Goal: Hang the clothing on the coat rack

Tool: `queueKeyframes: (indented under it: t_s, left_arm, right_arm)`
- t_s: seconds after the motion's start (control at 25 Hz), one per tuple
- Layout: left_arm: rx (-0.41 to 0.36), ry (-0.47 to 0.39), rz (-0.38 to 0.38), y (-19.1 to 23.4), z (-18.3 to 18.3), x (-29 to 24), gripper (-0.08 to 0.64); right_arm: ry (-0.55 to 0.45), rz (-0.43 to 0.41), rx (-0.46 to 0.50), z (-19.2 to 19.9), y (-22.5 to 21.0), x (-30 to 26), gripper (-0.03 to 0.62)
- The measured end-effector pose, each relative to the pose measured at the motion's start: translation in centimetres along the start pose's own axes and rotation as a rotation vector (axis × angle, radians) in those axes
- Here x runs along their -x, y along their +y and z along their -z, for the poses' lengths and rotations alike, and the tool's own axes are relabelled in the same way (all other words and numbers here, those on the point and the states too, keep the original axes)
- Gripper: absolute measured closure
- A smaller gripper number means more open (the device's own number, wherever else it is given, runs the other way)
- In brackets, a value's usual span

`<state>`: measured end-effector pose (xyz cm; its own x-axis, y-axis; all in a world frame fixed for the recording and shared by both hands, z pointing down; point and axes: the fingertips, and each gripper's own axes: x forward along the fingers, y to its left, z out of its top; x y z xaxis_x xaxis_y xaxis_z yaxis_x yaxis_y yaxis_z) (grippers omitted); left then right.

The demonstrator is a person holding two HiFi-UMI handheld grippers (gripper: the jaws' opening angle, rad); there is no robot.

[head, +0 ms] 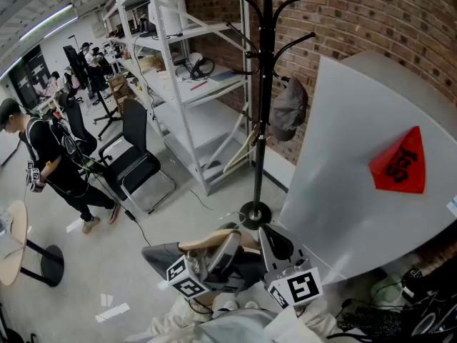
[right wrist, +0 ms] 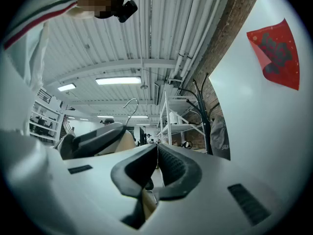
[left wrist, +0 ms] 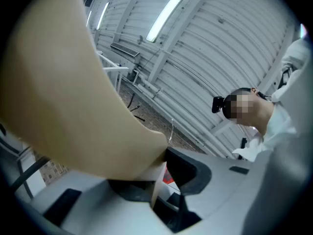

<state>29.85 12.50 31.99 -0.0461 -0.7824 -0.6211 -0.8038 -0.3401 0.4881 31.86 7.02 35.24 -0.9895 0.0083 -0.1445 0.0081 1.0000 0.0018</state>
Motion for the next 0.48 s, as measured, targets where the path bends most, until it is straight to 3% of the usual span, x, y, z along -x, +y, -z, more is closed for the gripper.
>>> queueKeyframes:
  t_s: [0.48]
  left_arm:
    - [-0.012,-0.051,-0.019,2.0,0.2,-0.5,0.456]
  right_arm:
    - [0.012,-0.030,-0.015,0.8,-1.6,-0.5,0.568]
